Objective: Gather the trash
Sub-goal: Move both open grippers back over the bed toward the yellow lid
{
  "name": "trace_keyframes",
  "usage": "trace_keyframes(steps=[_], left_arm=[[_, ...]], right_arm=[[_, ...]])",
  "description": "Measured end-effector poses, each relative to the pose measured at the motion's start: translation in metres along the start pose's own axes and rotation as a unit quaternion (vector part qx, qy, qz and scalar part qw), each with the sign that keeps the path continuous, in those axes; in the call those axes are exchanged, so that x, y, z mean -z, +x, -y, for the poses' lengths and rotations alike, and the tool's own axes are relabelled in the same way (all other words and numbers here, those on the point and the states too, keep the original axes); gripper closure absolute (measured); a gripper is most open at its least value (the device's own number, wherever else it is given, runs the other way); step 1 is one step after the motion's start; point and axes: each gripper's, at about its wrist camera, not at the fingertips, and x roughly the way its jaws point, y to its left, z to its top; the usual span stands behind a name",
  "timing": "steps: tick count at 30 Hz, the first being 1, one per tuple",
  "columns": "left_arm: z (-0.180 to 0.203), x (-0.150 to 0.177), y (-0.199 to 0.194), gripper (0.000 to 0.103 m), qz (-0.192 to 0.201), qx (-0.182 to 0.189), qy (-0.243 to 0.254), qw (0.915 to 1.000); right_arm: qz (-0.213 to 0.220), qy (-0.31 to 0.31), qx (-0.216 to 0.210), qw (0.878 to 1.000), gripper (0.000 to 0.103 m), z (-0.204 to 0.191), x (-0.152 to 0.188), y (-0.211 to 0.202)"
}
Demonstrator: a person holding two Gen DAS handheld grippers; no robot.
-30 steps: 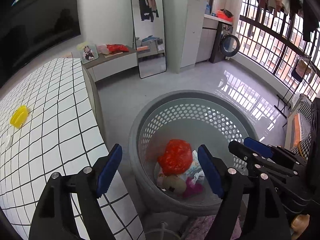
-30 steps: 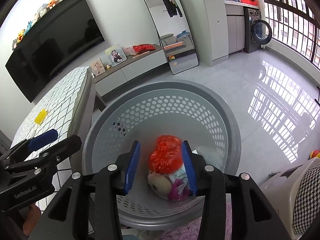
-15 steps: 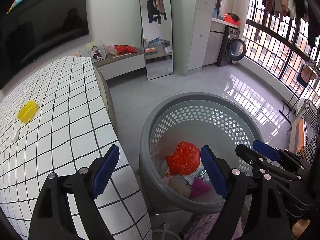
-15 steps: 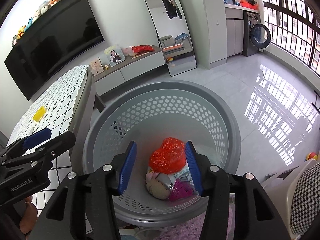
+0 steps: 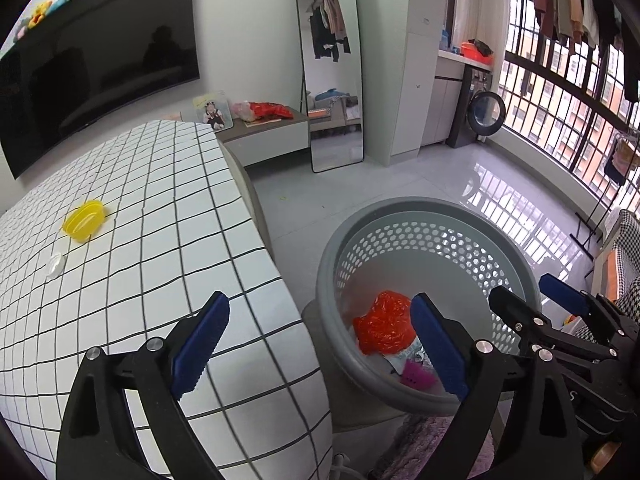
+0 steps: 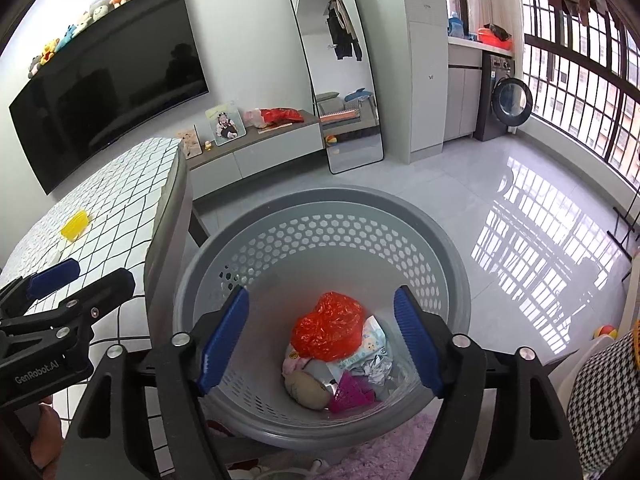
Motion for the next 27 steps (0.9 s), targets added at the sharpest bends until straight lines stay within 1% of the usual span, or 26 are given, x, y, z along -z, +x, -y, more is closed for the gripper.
trace_keyframes(steps=[1,4,6,11,13,18,25,27], left_arm=[[-0.004,0.001,-0.002,0.013,0.002,-0.001,-0.003,1.0],[-0.015,0.001,-0.005,0.012,0.005,-0.006,-0.012,0.9999],[-0.022,0.002,-0.008,0.012,0.006,-0.012,-0.018,0.9997],[-0.048,0.009,-0.018,0.012,0.012,-0.03,-0.036,0.9988],[-0.06,0.012,-0.023,0.012,0.013,-0.038,-0.044,0.9982],[-0.091,0.022,-0.034,0.012,0.015,-0.062,-0.059,0.9963],[-0.151,0.029,-0.047,0.012,0.014,-0.102,-0.099,0.9897],[-0.171,0.029,-0.05,0.012,0.015,-0.117,-0.11,0.987]], right_arm=[[0.001,-0.002,0.001,1.0,0.024,-0.002,0.0,-0.001],[-0.001,-0.015,0.007,1.0,0.022,-0.013,0.0,-0.003],[-0.003,-0.024,0.01,1.0,0.019,-0.022,0.0,-0.004],[-0.006,-0.052,0.019,0.998,0.017,-0.046,0.0,-0.006],[-0.006,-0.064,0.016,0.998,0.017,-0.059,0.001,-0.005],[0.007,-0.087,0.023,0.996,0.017,-0.091,0.002,-0.004],[0.012,-0.124,0.004,0.992,0.017,-0.142,-0.01,0.004],[0.009,-0.137,-0.008,0.99,0.017,-0.159,-0.015,0.008]])
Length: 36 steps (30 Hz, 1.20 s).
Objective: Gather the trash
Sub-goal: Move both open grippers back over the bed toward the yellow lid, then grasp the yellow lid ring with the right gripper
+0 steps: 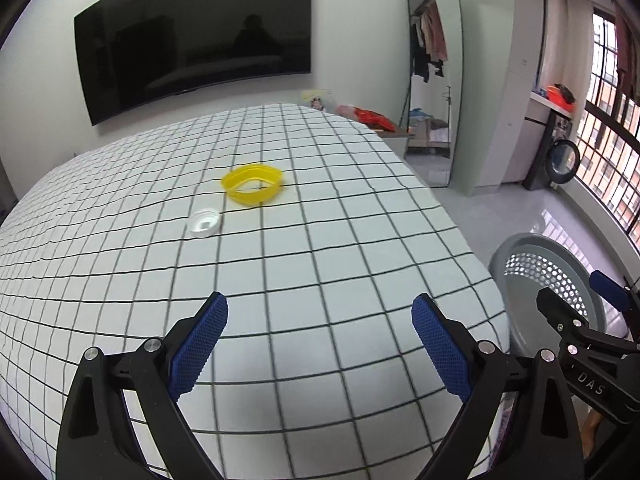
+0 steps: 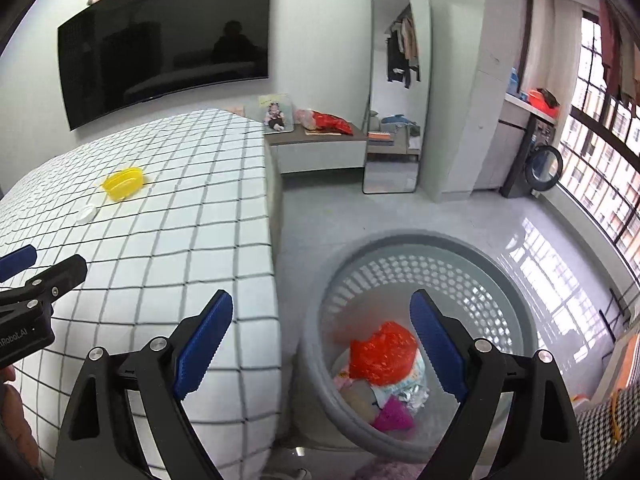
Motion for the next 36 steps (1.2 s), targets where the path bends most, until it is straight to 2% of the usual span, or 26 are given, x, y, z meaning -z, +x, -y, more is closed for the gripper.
trace_keyframes(steps=[6,10,19,28,33,36], left_arm=[[-0.06,-0.013,0.003,0.012,0.004,-0.038,-0.037,0.9986],[-0.099,-0.017,0.015,0.012,-0.008,-0.059,-0.064,0.9961],[-0.159,-0.031,0.039,0.012,-0.011,-0.1,-0.09,0.9909],[-0.176,-0.027,0.062,0.012,-0.022,-0.102,-0.113,0.9881],[-0.179,-0.024,0.057,0.012,-0.019,-0.097,-0.123,0.9875],[-0.178,-0.024,0.055,0.012,-0.016,-0.095,-0.123,0.9877]], right_arm=[[0.007,-0.045,-0.038,0.998,0.017,-0.047,-0.034,0.014],[0.0,-0.069,-0.085,0.994,0.017,-0.08,-0.057,0.029],[-0.005,-0.138,-0.144,0.98,0.017,-0.155,-0.092,0.07],[-0.039,-0.184,-0.177,0.966,0.017,-0.204,-0.116,0.125],[-0.036,-0.224,-0.175,0.958,0.017,-0.222,-0.125,0.143],[-0.047,-0.233,-0.187,0.953,0.017,-0.232,-0.134,0.152]])
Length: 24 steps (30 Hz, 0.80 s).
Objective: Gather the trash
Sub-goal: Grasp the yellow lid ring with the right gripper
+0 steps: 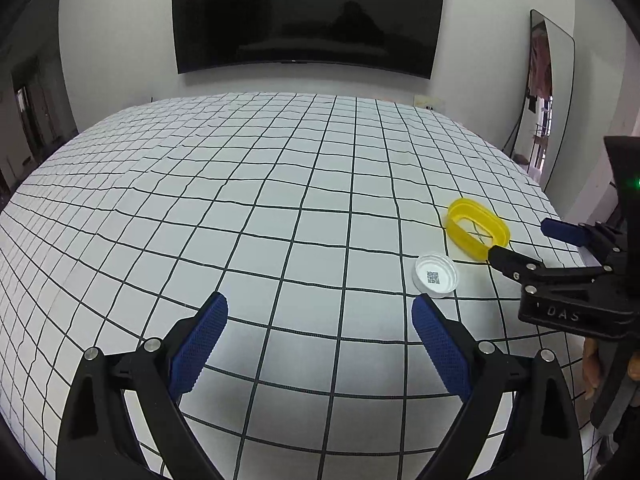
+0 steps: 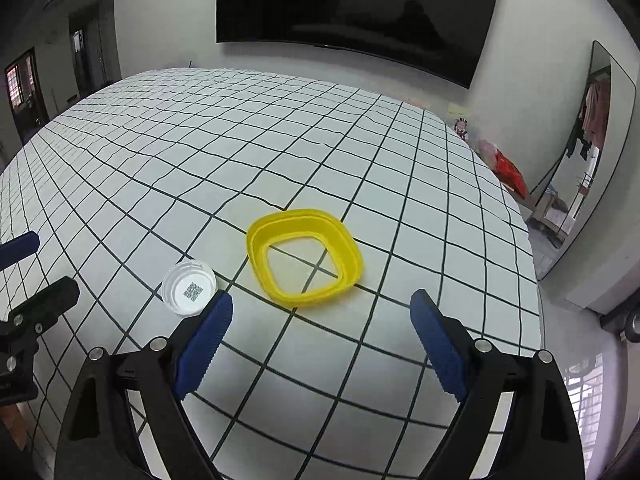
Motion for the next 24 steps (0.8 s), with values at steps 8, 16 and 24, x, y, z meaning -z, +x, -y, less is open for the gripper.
trace_keyframes(steps=[8,16,24], left_arm=[[-0.001,0.001,0.002,0.012,-0.006,0.007,-0.001,1.0],[0.002,0.003,0.001,0.012,-0.007,0.011,0.001,0.9999],[0.004,0.004,0.001,0.012,-0.009,0.017,0.005,0.9998]], right_arm=[[-0.024,0.005,-0.035,0.999,0.017,0.004,-0.021,0.024],[-0.048,0.003,-0.048,0.998,0.017,0.003,-0.026,0.046],[-0.064,0.009,-0.054,0.996,0.017,-0.001,-0.03,0.062]])
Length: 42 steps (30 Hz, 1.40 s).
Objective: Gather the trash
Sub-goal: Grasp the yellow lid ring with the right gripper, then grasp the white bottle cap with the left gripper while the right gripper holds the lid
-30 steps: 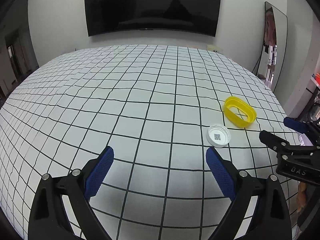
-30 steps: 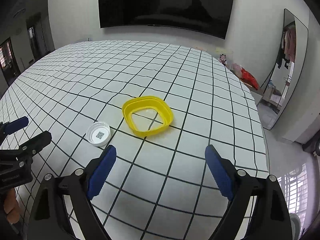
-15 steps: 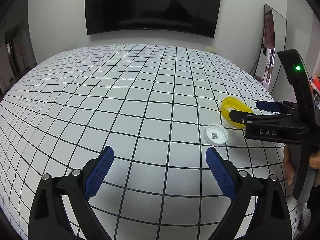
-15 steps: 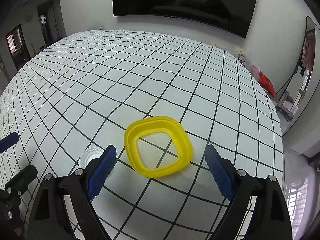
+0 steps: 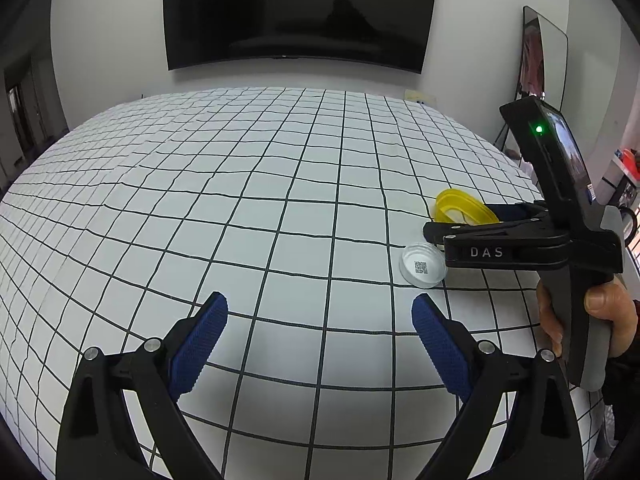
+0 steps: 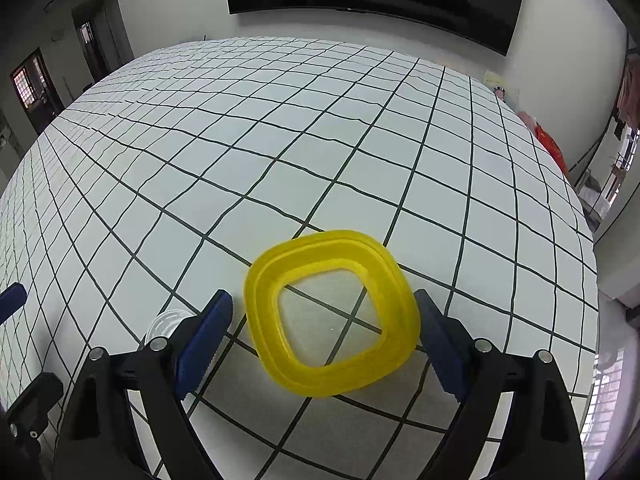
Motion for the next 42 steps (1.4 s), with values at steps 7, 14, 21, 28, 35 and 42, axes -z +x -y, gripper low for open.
trace_keyframes(steps=[7,14,21,28,35,42], left_arm=[[0.002,0.0,0.0,0.012,0.003,-0.001,0.003,1.0],[0.005,0.003,0.0,0.012,0.002,0.002,0.009,1.0],[0.006,0.004,0.003,0.012,-0.003,0.005,0.009,0.9999],[0.014,0.006,0.01,0.011,-0.009,0.001,0.021,0.9997],[0.029,0.005,0.006,0.012,-0.018,0.006,0.039,0.9991],[0.06,-0.003,0.024,0.011,-0.032,-0.004,0.081,0.9962]], right_arm=[[0.021,0.003,0.005,1.0,0.031,-0.001,0.003,-0.005],[0.032,0.022,0.031,0.999,0.031,0.001,0.022,-0.02],[0.046,0.083,0.036,0.995,0.031,0.009,0.067,-0.062],[0.062,0.107,0.064,0.99,0.031,-0.001,0.124,-0.106],[0.069,0.136,0.092,0.984,0.031,-0.003,0.181,-0.136],[0.068,0.172,0.092,0.978,0.031,0.004,0.214,-0.152]])
